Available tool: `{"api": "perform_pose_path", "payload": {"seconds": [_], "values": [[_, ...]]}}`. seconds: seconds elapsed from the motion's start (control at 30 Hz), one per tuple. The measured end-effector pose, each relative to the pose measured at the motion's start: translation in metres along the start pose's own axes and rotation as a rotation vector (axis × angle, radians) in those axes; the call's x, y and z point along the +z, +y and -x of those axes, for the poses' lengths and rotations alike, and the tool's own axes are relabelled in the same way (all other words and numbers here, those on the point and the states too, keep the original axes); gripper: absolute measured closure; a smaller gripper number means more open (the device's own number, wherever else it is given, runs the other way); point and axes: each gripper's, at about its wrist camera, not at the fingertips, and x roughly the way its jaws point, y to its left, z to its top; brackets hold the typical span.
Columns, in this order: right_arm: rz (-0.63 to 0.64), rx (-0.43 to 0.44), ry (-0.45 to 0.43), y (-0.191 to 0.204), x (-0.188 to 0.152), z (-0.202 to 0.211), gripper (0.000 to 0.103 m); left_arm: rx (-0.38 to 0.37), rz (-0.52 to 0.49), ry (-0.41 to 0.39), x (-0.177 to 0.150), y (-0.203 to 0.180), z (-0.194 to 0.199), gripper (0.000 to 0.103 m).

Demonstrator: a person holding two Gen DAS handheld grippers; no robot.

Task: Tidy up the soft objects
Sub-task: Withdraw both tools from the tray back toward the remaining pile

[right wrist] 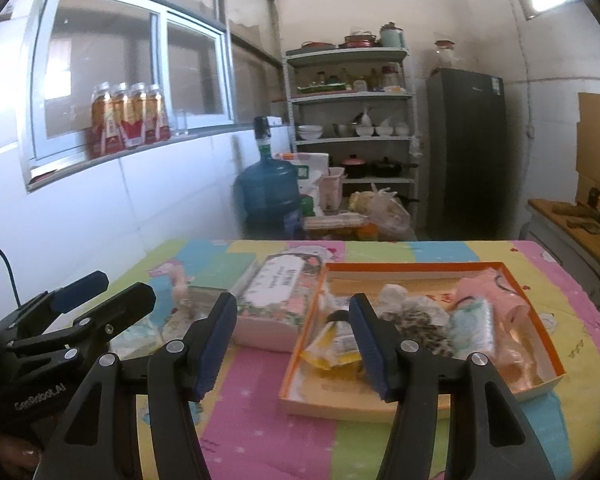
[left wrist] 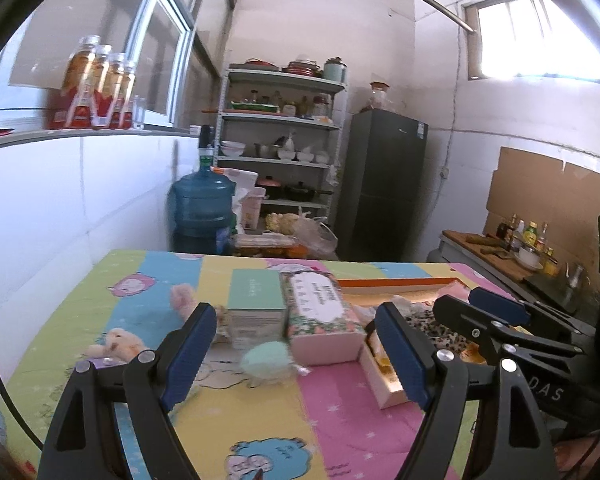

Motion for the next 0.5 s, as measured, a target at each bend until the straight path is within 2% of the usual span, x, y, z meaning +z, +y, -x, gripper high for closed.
{"api": "perform_pose_path", "payload": {"seconds": [0.5], "values": [[0.053,0.057,0.006,0.066,-0.001,-0.004,0.043,0.051,0.054,-0.037,-0.007,0.06,0.037,0.022]]}}
